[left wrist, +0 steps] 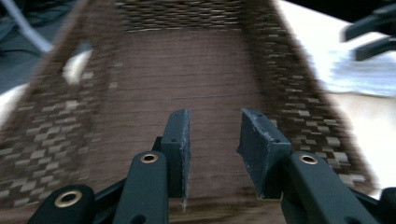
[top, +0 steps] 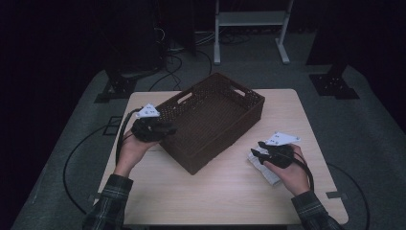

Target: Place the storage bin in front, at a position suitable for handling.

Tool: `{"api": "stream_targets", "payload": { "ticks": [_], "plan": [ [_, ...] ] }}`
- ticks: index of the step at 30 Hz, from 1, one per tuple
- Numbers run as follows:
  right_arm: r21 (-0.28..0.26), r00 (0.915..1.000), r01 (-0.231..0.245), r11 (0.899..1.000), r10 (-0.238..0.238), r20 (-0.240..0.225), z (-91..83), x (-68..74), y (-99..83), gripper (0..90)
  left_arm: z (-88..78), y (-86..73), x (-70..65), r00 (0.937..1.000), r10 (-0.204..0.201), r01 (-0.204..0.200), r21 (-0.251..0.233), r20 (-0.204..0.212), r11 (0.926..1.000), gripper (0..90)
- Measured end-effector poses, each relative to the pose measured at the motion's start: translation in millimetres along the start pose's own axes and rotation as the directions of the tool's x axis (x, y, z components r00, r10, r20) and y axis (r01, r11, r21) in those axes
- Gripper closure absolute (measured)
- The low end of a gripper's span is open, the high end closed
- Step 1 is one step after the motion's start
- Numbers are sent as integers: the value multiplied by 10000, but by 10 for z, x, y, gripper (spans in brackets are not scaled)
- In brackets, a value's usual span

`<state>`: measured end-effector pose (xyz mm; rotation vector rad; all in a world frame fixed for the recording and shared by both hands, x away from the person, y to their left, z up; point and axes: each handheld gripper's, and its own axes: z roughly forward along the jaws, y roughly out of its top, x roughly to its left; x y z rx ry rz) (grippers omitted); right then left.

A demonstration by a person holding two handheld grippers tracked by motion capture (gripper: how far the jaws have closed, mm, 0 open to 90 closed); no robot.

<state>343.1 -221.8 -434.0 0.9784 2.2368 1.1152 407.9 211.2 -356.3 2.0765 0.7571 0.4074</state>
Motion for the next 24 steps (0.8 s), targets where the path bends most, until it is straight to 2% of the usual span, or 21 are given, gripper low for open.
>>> {"api": "stream_targets", "payload": {
  "ticks": [4, 5, 9, 12, 18, 24],
  "plan": [
    [-65, 9999, 75, 10000, -75, -74, 27, 15, 64, 560, -20, 27, 193, 9988, -163, 163, -10, -470, 9999, 620],
    [-55, 9999, 73, 10000, -73, -90, 34, 20, 73, 558, -27, 39, 265, 9973, -187, 188, 9, -709, 9998, 615],
    [-55, 9998, 136, 9999, -137, -139, 67, 30, 120, 556, -34, 61, 423, 9936, -252, 260, 61, -1101, 9996, 600],
    [-80, 9997, 177, 9998, -178, -140, 86, 31, 155, 555, -23, 60, 559, 9884, -335, 345, 45, -1480, 9994, 592],
    [-73, 9996, 204, 9998, -205, -200, 120, 41, 213, 553, 55, -9, 801, 9811, -586, 652, 297, -1844, 9974, 592],
    [-104, 9991, 284, 9995, -287, -306, 162, 69, 259, 553, 139, -70, 968, 9738, -735, 857, 480, -2151, 9952, 599]
  ]
}}
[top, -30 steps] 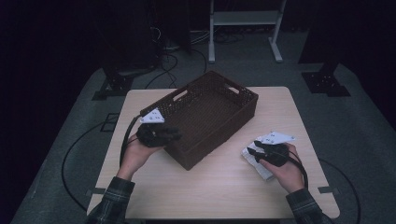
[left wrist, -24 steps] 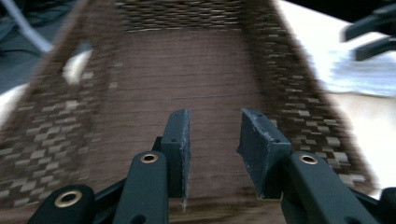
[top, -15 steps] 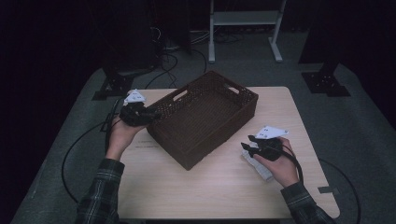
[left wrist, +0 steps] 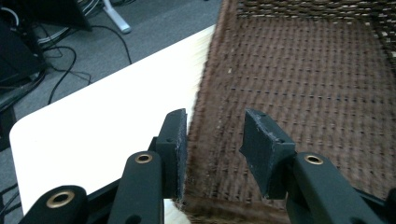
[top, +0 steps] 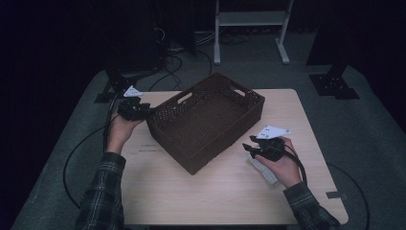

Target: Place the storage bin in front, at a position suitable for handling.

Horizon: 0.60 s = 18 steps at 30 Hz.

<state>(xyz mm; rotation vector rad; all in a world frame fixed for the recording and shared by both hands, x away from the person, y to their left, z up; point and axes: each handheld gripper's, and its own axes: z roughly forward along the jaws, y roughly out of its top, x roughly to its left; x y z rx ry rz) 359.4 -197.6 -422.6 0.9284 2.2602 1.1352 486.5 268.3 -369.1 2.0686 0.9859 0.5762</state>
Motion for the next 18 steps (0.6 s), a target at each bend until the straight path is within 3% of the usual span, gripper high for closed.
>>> {"api": "stream_targets", "payload": {
  "ticks": [5, 8, 10, 13, 18],
  "plan": [
    [7, 9998, 180, 9998, -180, -70, 64, 9, 52, 555, 99, -47, 88, 9997, -249, 249, 195, 22, 9995, 631],
    [-72, 9997, 206, 9998, -206, -114, 104, 25, 92, 562, 150, -86, 107, 9983, -533, 525, 379, 217, 9979, 690],
    [-49, 9997, 217, 9998, -217, -135, 139, 37, 121, 568, 168, -116, 99, 9987, -488, 481, 492, 148, 9976, 739],
    [-33, 9996, 260, 9997, -260, -119, 189, 33, 148, 590, 135, -155, 117, 9967, -705, 691, 348, 396, 9970, 784],
    [8, 9997, 208, 9998, -208, -143, 243, 12, 181, 625, 58, -208, 66, 9963, -655, 636, 357, 551, 9973, 803]
  ]
}}
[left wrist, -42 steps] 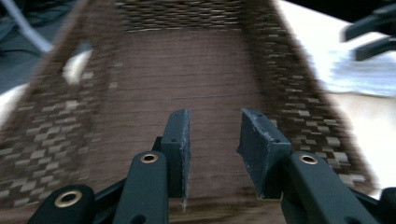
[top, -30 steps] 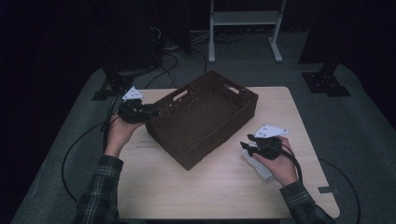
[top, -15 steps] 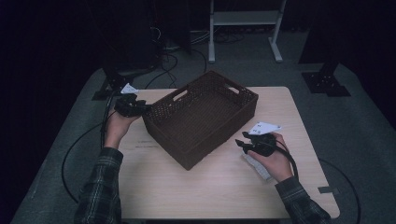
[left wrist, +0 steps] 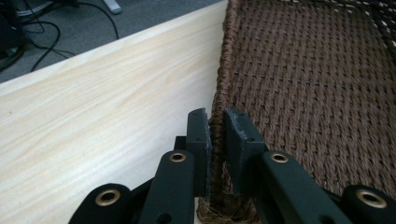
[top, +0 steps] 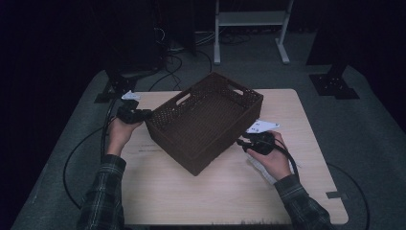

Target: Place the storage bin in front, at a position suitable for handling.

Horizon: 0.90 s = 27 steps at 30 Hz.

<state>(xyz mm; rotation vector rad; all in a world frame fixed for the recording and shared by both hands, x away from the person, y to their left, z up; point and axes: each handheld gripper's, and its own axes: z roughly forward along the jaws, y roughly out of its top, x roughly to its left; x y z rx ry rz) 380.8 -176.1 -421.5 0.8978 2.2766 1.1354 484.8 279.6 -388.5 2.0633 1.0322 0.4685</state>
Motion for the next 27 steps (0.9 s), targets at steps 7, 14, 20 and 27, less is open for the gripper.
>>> {"api": "stream_targets", "payload": {
  "ticks": [7, 14, 20, 27],
  "plan": [
    [163, 9999, -52, 9999, 50, 108, 34, -60, 19, 644, -107, -92, -89, 9994, -198, 199, -31, 280, 9998, 816],
    [202, 9982, -531, 9984, 525, 287, 65, -232, -8, 692, -214, -169, -219, 9990, -287, 285, 62, 346, 9996, 817],
    [29, 9959, -840, 9965, 838, 354, 98, -399, 38, 702, -312, -266, -361, 9989, -288, 287, 23, 365, 9996, 810],
    [72, 9952, -871, 9962, 867, 452, 158, -506, 90, 704, -428, -375, -569, 9980, -534, 537, -58, 338, 9985, 801]
  ]
}}
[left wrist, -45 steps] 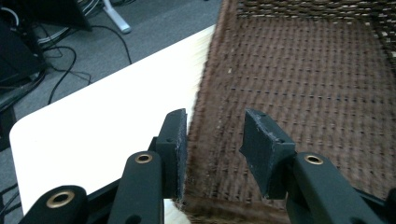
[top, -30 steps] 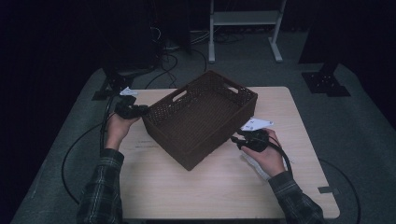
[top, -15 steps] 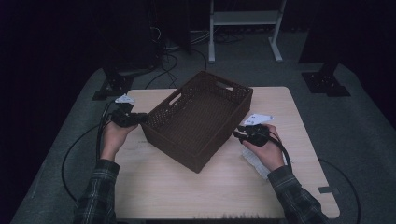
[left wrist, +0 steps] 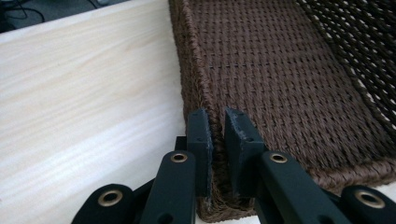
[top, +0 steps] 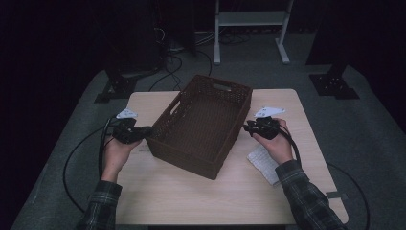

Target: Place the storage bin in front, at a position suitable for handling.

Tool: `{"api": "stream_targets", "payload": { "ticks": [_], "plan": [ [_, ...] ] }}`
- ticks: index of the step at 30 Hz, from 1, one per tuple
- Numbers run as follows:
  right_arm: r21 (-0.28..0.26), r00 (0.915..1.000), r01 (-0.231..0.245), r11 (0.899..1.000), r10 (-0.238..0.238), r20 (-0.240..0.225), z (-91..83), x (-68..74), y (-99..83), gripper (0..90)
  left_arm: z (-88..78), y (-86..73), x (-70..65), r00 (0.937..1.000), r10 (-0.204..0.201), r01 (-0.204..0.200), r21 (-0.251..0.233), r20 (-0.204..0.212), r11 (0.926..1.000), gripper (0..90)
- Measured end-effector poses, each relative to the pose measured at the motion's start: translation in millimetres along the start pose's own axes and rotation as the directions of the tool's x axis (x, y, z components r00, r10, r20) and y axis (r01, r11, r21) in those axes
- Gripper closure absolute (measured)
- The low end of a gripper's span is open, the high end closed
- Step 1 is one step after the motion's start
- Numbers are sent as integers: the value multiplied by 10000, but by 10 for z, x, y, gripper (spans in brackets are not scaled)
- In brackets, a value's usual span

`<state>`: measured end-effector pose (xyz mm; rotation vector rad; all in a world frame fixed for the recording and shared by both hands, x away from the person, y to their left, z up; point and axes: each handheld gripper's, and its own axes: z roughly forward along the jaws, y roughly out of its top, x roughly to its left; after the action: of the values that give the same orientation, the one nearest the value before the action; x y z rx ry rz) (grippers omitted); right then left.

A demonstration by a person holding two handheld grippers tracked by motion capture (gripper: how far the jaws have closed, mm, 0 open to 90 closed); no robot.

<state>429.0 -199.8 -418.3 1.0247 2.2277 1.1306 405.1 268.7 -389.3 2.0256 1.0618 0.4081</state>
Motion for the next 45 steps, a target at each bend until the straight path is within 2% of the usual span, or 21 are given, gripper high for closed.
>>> {"api": "stream_targets", "payload": {
  "ticks": [5, 7, 10, 11, 15, 17, 20, 23, 24, 29, 32, 34, 45],
  "plan": [
    [72, 10000, -42, 10000, 42, 11, 64, -31, 4, 704, -67, -79, -141, 9999, 59, -59, -86, 86, 9999, 784],
    [158, 10000, -52, 9999, 52, 25, 93, -41, 8, 704, -89, -106, -168, 9996, 63, -57, -196, 265, 9998, 772],
    [202, 10000, -42, 9998, 40, 65, 128, -64, 15, 704, -144, -127, -143, 9974, -29, 75, -640, 715, 9979, 741],
    [221, 9999, -71, 9997, 69, 93, 134, -70, 20, 704, -177, -130, -127, 9972, -75, 133, -778, 748, 9969, 732],
    [187, 9998, -109, 9998, 106, 146, 142, -106, 34, 709, -293, -146, -56, 9986, -112, 166, -1040, 519, 9944, 784],
    [188, 9997, -174, 9997, 170, 196, 150, -119, 29, 712, -302, -169, -16, 9998, -72, 88, -852, 197, 9963, 824],
    [179, 9995, -239, 9996, 236, 208, 165, -133, 22, 717, -216, -231, 20, 9996, -88, 104, -626, 262, 9980, 850],
    [111, 9995, -248, 9996, 246, 207, 178, -130, 24, 719, -128, -257, -23, 9990, 28, -11, -381, 443, 9993, 851],
    [90, 9995, -258, 9996, 256, 187, 184, -126, 26, 720, -123, -255, -36, 9993, 65, -51, -377, 379, 9993, 866],
    [71, 9998, -209, 9998, 209, 66, 208, -99, 64, 722, -138, -272, -83, 9972, -25, 63, -509, 749, 9987, 868],
    [5, 9999, -168, 9999, 168, 23, 223, -87, 102, 727, -148, -279, -145, 9964, 104, -67, -444, 844, 9990, 868],
    [93, 9998, -56, 9999, 54, 182, 239, -84, 128, 730, -152, -289, -183, 9960, 157, -119, -443, 874, 9989, 867],
    [36, 9993, -337, 9994, 336, 186, 308, -168, 133, 738, -181, -341, -363, 9913, 319, -268, -416, 1275, 9988, 867]
  ]
}}
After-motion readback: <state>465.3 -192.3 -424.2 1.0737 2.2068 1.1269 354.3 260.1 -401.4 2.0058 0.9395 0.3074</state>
